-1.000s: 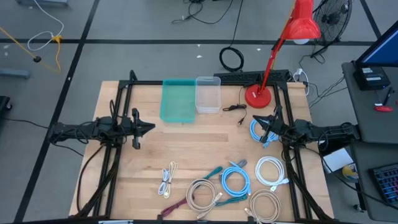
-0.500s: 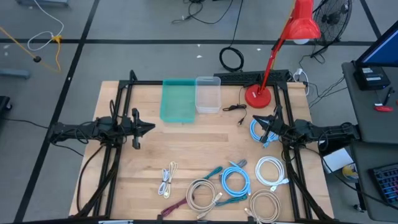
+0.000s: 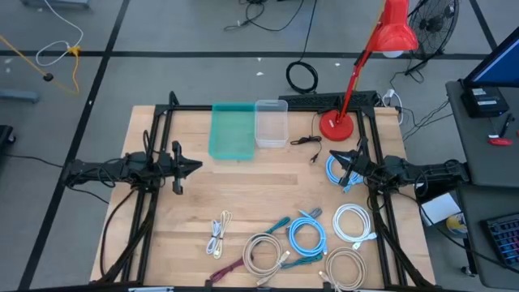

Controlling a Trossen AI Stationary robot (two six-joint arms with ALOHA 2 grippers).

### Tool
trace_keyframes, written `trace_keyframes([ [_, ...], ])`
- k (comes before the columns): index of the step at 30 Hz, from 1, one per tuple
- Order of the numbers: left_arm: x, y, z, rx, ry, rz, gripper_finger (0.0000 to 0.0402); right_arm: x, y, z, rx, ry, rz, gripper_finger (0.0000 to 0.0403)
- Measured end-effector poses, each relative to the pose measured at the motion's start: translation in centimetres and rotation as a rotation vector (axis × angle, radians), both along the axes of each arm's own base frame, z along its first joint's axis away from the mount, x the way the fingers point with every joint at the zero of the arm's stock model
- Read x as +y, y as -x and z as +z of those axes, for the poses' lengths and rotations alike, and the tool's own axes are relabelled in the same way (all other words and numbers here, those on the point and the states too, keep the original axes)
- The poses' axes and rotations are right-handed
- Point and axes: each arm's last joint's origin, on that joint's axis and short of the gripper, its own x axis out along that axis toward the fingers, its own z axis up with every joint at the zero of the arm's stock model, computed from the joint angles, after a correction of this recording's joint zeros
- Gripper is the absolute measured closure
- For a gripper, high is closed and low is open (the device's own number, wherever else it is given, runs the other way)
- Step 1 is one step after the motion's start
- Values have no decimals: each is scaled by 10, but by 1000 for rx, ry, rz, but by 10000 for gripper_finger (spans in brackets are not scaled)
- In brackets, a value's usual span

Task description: Pick and place items into bin

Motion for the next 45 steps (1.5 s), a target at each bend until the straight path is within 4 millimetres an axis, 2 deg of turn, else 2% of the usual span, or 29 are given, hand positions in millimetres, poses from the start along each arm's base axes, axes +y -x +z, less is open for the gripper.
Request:
trace_keyframes([
  [36, 0, 0, 0, 0, 0, 0, 369, 0, 0, 1, -13, -2, -2, 403],
  [41, 0, 0, 0, 0, 0, 0, 369, 0, 5, 23, -266, -53, 9, 403],
  [45, 0, 0, 0, 0, 0, 1, 369, -2, 22, 53, -693, -211, 63, 403],
])
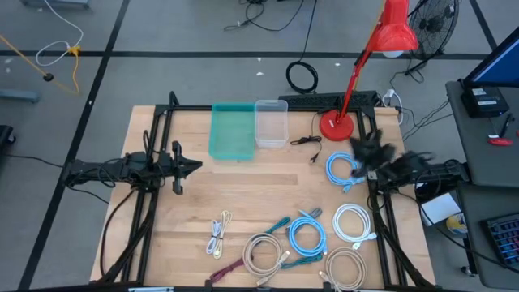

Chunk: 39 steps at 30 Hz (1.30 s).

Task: Pick and place items into bin
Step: Put the white charger cable into the transparent bin

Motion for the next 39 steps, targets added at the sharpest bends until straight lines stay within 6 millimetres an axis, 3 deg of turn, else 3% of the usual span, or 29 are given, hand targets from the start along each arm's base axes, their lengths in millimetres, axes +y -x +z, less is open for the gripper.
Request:
trace_keyframes([
  [5, 0, 0, 0, 0, 0, 0, 369, -4, 35, 25, -441, -8, -53, 403],
  [8, 0, 0, 0, 0, 0, 0, 369, -5, 49, 30, -575, -6, -85, 403],
  [16, 0, 0, 0, 0, 0, 0, 369, -3, 39, 29, -525, -35, 46, 403],
  [19, 0, 0, 0, 0, 0, 0, 369, 0, 26, 27, -399, -6, 120, 403],
  [23, 0, 0, 0, 0, 0, 0, 369, 6, 17, 51, -243, 99, 272, 403],
  [26, 0, 0, 0, 1, 0, 0, 369, 11, -3, 70, -3, 155, 367, 403],
  [30, 0, 0, 0, 1, -1, 0, 369, 15, -45, 88, 263, 144, 384, 401],
  [34, 3, 1, 7, -31, -195, 122, 369, 18, -98, 88, 474, 163, 295, 381],
  [39, 8, 5, 17, -44, -418, 341, 369, 19, -153, 86, 707, 98, 154, 326],
])
